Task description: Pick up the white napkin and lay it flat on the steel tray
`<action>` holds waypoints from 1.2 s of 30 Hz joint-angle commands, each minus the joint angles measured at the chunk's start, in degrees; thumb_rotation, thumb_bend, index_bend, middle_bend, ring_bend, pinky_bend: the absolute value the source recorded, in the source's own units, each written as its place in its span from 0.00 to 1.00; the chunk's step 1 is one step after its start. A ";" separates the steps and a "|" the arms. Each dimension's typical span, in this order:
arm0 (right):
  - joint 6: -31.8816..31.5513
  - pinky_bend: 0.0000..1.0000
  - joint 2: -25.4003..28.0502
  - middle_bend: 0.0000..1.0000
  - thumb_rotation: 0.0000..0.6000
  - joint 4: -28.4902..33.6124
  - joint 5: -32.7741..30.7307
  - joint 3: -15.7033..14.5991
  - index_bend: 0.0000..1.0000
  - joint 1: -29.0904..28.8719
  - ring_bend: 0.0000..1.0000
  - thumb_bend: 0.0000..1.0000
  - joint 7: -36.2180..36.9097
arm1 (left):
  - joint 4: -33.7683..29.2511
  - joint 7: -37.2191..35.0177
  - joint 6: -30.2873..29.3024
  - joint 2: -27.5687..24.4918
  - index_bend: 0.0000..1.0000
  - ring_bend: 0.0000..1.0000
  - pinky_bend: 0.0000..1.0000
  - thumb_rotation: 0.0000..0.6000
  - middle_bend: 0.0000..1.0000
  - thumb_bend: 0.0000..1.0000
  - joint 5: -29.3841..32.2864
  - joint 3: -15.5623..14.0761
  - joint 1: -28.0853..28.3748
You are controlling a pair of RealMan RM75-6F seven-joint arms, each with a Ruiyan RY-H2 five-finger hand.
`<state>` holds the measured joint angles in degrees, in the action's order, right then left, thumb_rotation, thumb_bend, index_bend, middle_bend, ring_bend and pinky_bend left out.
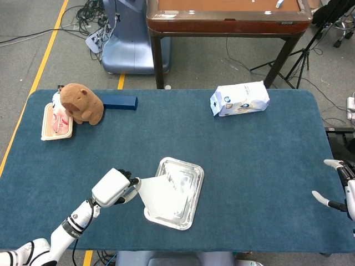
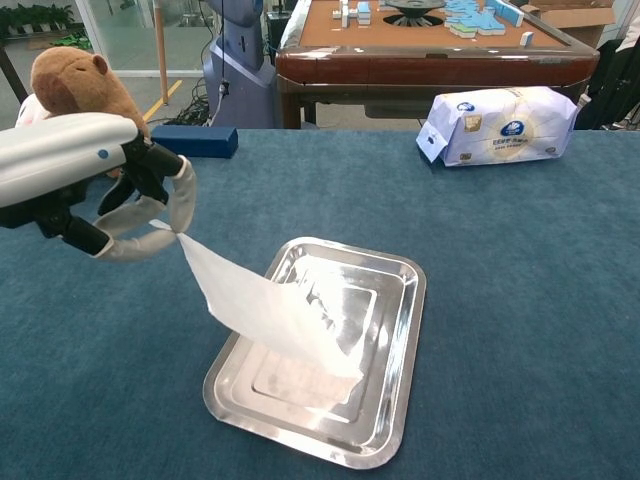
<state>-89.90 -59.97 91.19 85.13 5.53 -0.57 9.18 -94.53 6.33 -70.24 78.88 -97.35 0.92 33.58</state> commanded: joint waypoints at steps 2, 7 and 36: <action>-0.26 0.36 0.19 0.29 1.00 -0.07 -0.32 0.22 0.26 0.21 0.17 0.00 0.35 | 1.28 1.65 -0.49 1.34 0.65 0.61 0.68 1.00 0.88 0.47 -0.69 -0.83 -0.67; -0.26 0.36 0.29 0.29 1.00 -0.13 -0.49 0.36 0.26 0.27 0.17 0.00 0.70 | 2.21 3.38 -1.40 2.75 0.65 0.61 0.68 1.00 0.88 0.48 -0.97 -1.27 -1.57; -1.25 0.36 1.91 0.30 1.00 -0.37 -1.64 1.09 0.27 1.44 0.17 0.00 0.84 | 11.36 -0.49 -4.47 7.30 0.65 0.61 0.68 1.00 0.88 0.50 -6.83 -4.52 -2.47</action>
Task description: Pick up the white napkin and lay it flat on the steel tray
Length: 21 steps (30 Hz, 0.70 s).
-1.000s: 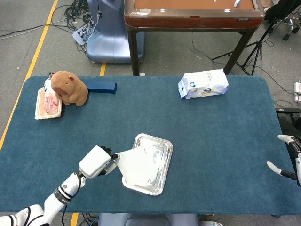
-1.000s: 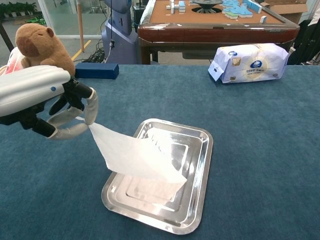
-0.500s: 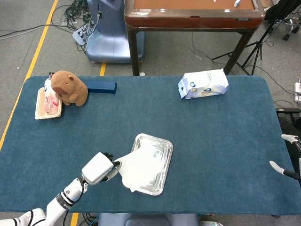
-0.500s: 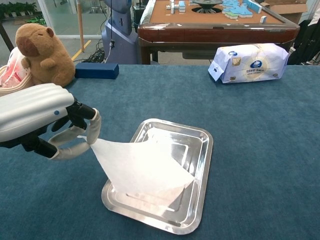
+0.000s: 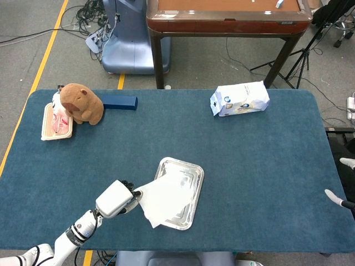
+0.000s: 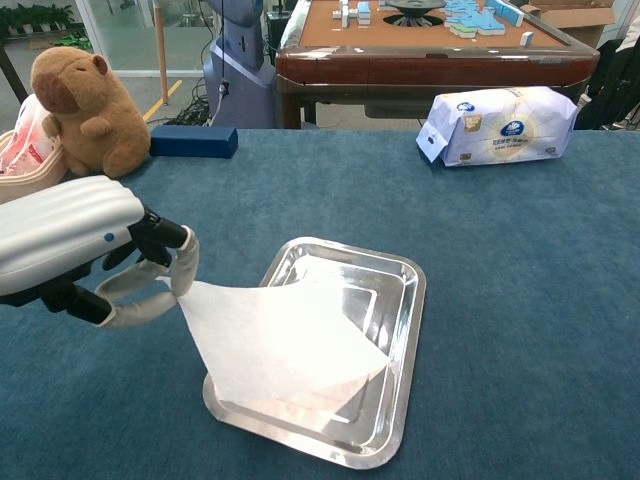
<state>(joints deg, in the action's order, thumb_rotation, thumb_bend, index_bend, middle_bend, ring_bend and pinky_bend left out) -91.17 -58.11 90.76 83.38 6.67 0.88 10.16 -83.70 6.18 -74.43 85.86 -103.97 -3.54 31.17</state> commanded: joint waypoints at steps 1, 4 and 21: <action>0.09 0.36 0.06 0.30 1.00 0.10 0.17 -0.05 0.27 -0.06 0.17 0.00 -0.30 | 0.81 -0.51 -0.43 0.45 0.65 0.61 0.68 1.00 0.88 0.50 -0.26 -0.07 -0.08; 0.37 0.36 0.03 0.30 1.00 0.23 0.60 -0.20 0.27 -0.31 0.17 0.00 -1.11 | 1.90 -1.07 -1.02 0.91 0.65 0.61 0.68 1.00 0.88 0.50 -0.51 -0.12 -0.22; -0.61 0.36 2.16 0.30 1.00 0.26 2.34 -0.87 0.27 0.19 0.17 0.00 -1.40 | 8.46 -1.87 -3.55 6.13 0.65 0.61 0.68 1.00 0.88 0.51 0.50 -0.16 -2.30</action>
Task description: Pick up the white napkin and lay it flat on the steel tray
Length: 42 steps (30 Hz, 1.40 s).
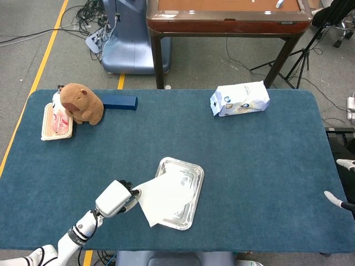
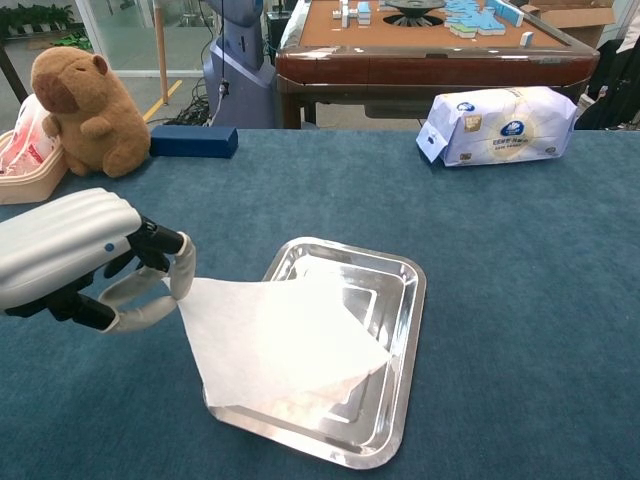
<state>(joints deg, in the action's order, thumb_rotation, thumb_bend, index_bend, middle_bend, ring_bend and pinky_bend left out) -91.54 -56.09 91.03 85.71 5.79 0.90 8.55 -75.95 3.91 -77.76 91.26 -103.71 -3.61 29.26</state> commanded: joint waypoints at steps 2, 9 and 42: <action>-0.46 0.36 0.19 0.30 1.00 -0.14 -0.04 0.03 0.27 0.33 0.17 0.00 0.58 | 1.42 0.62 -0.43 1.45 0.65 0.61 0.68 1.00 0.88 0.51 0.41 -0.16 -0.75; -0.64 0.36 0.07 0.30 1.00 -0.84 -0.33 0.09 0.27 0.57 0.17 0.00 1.52 | 3.17 2.40 -1.56 3.42 0.65 0.61 0.68 1.00 0.88 0.51 0.98 0.03 -1.95; -0.98 0.36 0.15 0.30 1.00 -1.45 -0.84 0.55 0.27 0.92 0.17 0.00 3.53 | 1.52 11.31 0.96 7.16 0.65 0.60 0.68 1.00 0.87 0.55 3.98 0.45 -3.39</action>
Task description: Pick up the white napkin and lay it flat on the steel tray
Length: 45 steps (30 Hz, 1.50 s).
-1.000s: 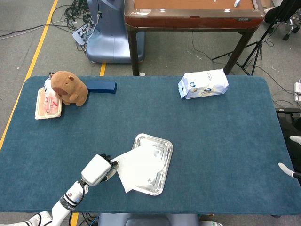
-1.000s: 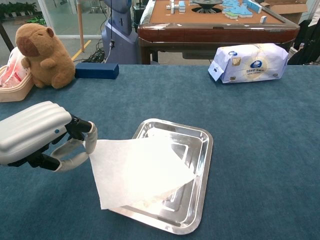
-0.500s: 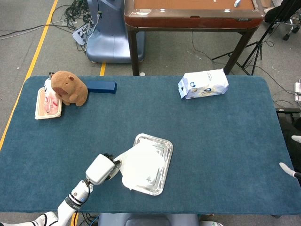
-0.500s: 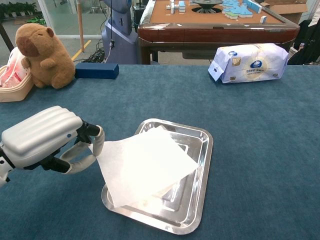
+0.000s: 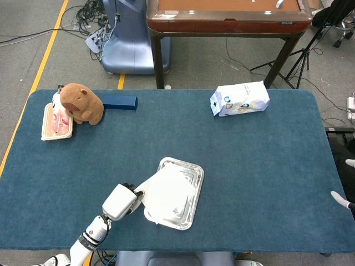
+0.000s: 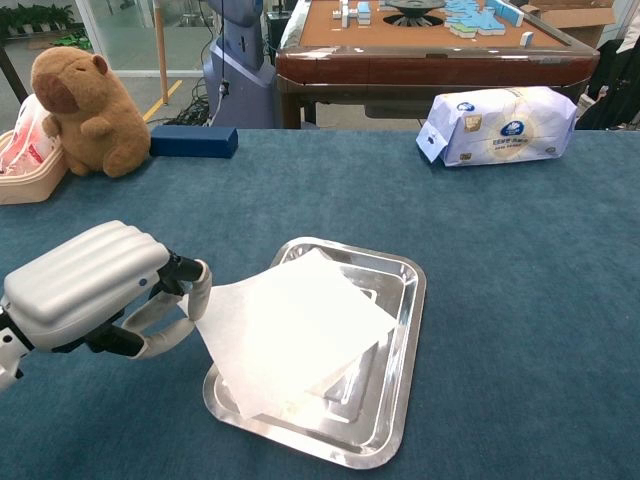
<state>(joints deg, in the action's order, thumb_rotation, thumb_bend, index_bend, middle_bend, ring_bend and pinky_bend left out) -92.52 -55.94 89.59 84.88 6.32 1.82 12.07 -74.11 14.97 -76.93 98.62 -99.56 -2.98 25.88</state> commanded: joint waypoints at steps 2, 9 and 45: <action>0.02 0.36 0.02 0.30 1.00 0.03 -0.01 0.02 0.27 -0.01 0.17 0.00 0.01 | -0.63 0.41 0.31 -0.49 0.62 0.60 0.68 1.00 0.87 0.55 -0.34 -0.42 0.01; -0.06 0.36 0.02 0.30 1.00 -0.04 -0.12 0.12 0.27 0.06 0.17 0.00 0.24 | -1.20 0.07 0.44 -1.13 0.48 0.60 0.68 1.00 0.87 0.55 -1.57 -1.30 0.20; -0.24 0.36 0.07 0.30 1.00 -0.25 -0.34 0.40 0.27 0.28 0.17 0.00 1.39 | -16.25 14.87 13.66 -15.22 0.11 0.60 0.68 1.00 0.89 0.74 -0.98 -3.76 4.24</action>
<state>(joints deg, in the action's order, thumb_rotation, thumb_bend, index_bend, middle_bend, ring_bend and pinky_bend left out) -92.75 -55.90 89.32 84.53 6.73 2.08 13.38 -89.10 27.93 -64.66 84.34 -101.36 -6.49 29.85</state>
